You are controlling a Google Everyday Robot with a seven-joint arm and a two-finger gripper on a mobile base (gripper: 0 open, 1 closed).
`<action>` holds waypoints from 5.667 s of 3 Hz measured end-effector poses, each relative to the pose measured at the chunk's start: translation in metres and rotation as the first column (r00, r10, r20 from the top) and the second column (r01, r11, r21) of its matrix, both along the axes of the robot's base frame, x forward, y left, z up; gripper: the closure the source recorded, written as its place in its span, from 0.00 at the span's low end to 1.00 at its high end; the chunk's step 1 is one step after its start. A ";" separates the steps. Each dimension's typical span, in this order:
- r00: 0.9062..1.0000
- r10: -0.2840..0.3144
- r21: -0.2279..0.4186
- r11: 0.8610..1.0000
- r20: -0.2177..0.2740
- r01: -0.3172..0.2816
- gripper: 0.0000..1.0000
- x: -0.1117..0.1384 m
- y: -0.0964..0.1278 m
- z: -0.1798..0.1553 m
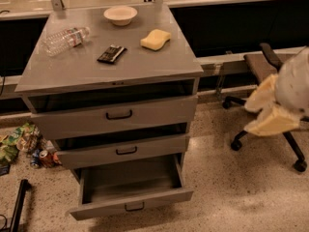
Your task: Close bottom drawer
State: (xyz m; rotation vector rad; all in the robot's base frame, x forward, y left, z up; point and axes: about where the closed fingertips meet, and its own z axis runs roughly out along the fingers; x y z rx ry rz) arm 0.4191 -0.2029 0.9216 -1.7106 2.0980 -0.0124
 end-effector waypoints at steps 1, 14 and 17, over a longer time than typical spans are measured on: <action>0.999 0.051 0.105 0.993 0.000 -0.051 0.78 -0.030 0.005 -0.059; 0.952 0.303 0.493 0.823 0.040 -0.283 1.00 0.056 0.172 -0.620; 0.966 0.257 0.505 0.833 0.006 -0.225 1.00 0.059 0.189 -0.691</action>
Offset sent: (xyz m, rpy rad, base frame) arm 0.0114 0.0294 -0.2724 0.2045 0.0801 0.2591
